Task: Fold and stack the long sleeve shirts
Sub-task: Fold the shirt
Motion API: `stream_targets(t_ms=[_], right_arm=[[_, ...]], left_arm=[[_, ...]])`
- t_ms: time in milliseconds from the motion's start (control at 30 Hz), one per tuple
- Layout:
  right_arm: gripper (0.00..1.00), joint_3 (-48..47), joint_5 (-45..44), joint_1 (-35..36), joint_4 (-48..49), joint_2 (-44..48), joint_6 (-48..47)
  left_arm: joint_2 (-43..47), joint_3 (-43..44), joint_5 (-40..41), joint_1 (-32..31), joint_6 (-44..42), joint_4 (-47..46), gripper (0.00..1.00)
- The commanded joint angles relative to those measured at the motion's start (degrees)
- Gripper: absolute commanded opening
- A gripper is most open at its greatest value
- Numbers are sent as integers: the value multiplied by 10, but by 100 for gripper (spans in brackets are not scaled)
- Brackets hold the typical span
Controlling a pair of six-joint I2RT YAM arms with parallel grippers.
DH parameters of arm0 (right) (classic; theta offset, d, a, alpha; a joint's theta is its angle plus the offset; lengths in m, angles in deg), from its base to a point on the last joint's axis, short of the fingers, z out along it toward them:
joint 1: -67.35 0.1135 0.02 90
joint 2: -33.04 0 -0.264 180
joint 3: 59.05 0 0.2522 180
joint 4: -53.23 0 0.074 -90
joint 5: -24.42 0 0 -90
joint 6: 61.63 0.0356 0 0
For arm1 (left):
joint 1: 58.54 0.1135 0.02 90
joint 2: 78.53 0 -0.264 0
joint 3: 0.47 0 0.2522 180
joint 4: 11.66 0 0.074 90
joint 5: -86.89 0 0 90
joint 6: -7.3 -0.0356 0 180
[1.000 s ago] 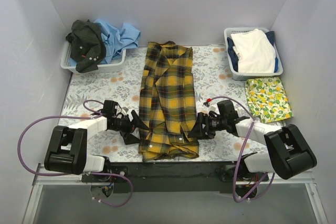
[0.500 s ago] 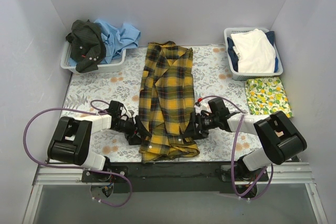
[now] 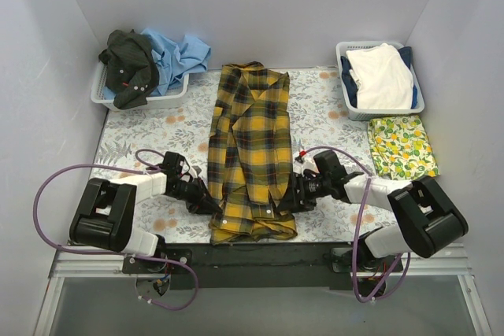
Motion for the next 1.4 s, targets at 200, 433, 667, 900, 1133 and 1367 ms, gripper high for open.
stream_targets(t_ms=[200, 433, 667, 900, 1133, 1367], right_arm=[[1, 1, -127, 7, -214, 41, -93], [1, -8, -162, 15, -203, 52, -79], [1, -19, -148, 18, -202, 159, -41], [1, -77, -122, 17, -202, 183, -12], [1, -123, -91, -13, -195, 144, 5], [1, -176, -74, -49, -180, 83, 6]], left_arm=[[102, 31, -21, -2, -16, 61, 0], [86, 42, -25, -2, -22, 61, 0], [127, 49, -6, -3, -23, 79, 0], [137, 97, 36, -2, -4, 85, 0], [105, 143, 74, -2, 59, 66, 0], [53, 204, 124, -1, 97, 49, 0]])
